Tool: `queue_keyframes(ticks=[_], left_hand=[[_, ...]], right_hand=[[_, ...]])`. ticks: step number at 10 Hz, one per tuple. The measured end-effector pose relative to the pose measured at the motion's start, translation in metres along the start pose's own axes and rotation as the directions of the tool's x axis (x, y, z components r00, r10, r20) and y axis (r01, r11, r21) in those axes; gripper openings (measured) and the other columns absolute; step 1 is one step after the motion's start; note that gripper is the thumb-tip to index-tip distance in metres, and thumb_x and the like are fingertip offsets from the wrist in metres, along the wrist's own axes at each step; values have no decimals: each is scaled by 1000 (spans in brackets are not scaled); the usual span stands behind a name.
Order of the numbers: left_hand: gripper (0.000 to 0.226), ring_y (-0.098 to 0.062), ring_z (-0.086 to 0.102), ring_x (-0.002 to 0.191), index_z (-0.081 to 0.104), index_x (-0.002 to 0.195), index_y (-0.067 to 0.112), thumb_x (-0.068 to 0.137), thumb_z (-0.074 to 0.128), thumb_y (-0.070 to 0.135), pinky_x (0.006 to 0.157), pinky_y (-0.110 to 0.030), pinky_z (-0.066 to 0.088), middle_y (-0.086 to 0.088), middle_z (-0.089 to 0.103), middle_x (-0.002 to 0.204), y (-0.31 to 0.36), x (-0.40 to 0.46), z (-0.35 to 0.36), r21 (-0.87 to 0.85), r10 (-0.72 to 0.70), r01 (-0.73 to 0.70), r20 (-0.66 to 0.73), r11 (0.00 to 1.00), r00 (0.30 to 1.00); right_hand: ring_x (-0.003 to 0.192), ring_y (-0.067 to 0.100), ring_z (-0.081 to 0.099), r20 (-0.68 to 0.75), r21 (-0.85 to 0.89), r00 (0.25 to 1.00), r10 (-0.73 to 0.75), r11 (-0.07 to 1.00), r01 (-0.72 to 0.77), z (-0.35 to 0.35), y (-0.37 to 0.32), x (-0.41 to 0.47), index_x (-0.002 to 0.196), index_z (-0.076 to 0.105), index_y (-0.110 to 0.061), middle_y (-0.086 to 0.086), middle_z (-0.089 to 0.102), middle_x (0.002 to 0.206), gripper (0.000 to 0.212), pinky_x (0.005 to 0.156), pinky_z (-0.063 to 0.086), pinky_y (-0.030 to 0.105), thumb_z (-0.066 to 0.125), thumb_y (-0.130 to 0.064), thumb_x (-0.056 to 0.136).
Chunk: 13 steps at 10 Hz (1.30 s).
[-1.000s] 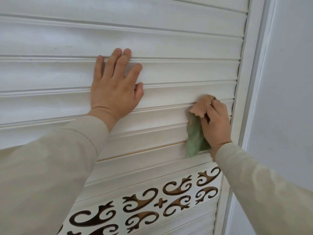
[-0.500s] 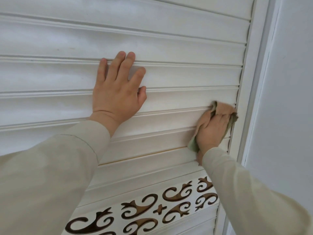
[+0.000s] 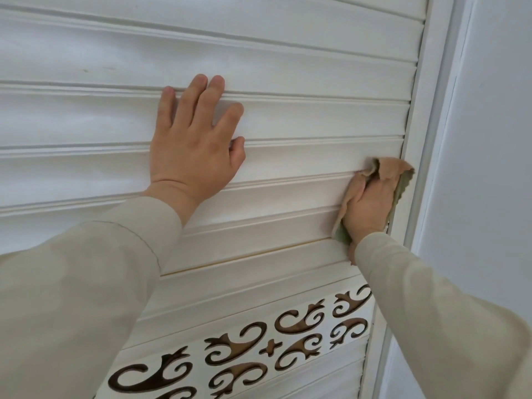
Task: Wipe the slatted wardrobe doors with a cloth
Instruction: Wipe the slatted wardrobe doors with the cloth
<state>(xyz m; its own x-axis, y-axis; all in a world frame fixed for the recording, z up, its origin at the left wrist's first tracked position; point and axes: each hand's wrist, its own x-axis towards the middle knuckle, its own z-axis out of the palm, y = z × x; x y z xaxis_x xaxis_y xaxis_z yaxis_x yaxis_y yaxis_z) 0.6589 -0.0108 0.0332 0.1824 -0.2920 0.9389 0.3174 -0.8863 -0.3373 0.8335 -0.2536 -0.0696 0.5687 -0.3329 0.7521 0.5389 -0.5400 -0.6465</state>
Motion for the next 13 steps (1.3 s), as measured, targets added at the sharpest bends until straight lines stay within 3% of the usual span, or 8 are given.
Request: queue_keyframes(ticks=[1,2,4,6,8,9,11,13], left_hand=[[40,-34,32,144,54,128,18,95,46,39,117,-57,20,-13,41,152,0,-1,-1,-5,-8,8,18,1000,1000],[40,-34,31,144,53,129,18,95,46,39,118,-57,19,-13,40,153,1,-1,-2,-10,-15,15,26,1000,1000],[39,-34,35,142,55,128,18,96,46,39,116,-57,22,-13,43,151,0,-2,0,-2,-7,7,-19,1000,1000],[39,-35,33,143,54,128,18,97,45,39,116,-57,20,-13,42,151,0,-2,1,-24,-14,13,-27,1000,1000],[40,-34,32,143,53,129,18,97,42,41,117,-55,19,-13,41,151,1,-2,-1,-21,-19,18,-16,1000,1000],[40,-35,33,143,53,128,18,97,42,40,117,-55,20,-13,42,151,1,-2,-1,-25,-13,13,-21,1000,1000],[40,-34,33,143,53,128,18,97,42,41,117,-56,20,-13,42,151,-1,-2,3,-14,-12,11,-32,1000,999],[40,-35,32,142,52,128,18,97,43,39,117,-56,20,-14,41,151,-1,-2,0,-13,-5,4,-21,1000,1000]], right_hand=[[139,43,32,11,43,999,49,998,-49,0,9,-26,143,34,10,32,36,147,65,122,14,43,30,-36,97],[126,25,44,84,133,969,231,961,-241,-1,29,-55,132,35,-38,5,44,137,39,114,31,44,37,-45,93],[130,29,41,227,-103,958,177,982,-157,-10,50,-77,138,45,3,16,40,145,51,115,24,31,40,-32,100],[127,30,44,439,-41,899,5,999,14,-3,23,-112,129,51,-2,14,51,135,58,113,33,43,32,-46,97],[125,17,39,322,-48,919,226,974,-222,-14,39,-57,151,27,-6,10,37,150,62,109,16,22,34,-43,102],[121,25,51,231,-145,946,226,970,-196,-20,23,-57,139,49,-8,10,55,135,52,108,28,24,34,-42,103],[99,18,56,452,-59,891,52,998,-28,-20,24,-88,111,58,-13,0,60,106,32,100,46,42,43,-39,100],[134,30,40,230,-54,952,201,980,-193,-17,17,-52,147,35,2,18,43,147,55,119,22,35,37,-32,103]])
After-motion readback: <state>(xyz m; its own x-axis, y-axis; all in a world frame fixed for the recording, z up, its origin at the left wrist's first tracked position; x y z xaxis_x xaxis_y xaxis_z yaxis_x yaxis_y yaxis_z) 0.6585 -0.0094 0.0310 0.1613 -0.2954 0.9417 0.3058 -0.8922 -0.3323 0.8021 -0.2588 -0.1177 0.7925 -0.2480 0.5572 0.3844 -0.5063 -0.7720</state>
